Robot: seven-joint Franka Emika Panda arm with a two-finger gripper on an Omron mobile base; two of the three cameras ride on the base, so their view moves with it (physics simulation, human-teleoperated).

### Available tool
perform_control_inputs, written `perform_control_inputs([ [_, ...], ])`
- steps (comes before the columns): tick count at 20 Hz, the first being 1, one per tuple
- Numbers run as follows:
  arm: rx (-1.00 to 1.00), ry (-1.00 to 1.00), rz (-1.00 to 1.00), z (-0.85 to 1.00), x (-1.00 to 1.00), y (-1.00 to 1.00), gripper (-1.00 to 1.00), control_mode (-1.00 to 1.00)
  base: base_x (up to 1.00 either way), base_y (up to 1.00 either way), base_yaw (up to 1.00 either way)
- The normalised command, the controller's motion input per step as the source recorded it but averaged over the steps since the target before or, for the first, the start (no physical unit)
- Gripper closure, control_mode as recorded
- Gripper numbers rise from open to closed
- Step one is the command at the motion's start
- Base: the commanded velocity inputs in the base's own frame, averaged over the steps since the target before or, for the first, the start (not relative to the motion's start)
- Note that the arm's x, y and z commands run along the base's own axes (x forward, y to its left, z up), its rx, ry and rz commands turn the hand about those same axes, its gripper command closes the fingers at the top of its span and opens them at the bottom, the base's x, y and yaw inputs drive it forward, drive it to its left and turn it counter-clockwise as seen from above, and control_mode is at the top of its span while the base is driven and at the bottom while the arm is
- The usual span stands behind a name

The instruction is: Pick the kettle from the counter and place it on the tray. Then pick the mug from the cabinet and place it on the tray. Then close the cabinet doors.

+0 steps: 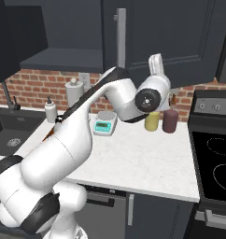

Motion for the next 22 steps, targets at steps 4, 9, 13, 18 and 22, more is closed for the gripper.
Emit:
perform_control_inputs([
  [4,0.00,0.31,0.00,0.00,0.42,0.28,1.00,-1.00,0.00,0.00,0.00],
  [9,0.03,0.05,0.00,-0.11,0.48,0.37,1.00,-1.00,0.00,0.00,0.00],
  [13,0.09,0.00,0.00,-0.13,0.44,0.34,1.00,-1.00,0.00,0.00,0.00],
  [18,0.12,-0.02,0.00,-0.12,0.48,0.39,1.00,-1.00,0.00,0.00,0.00],
  [22,0.14,0.00,0.00,0.00,0.55,0.24,1.00,-1.00,0.00,0.00,0.00],
])
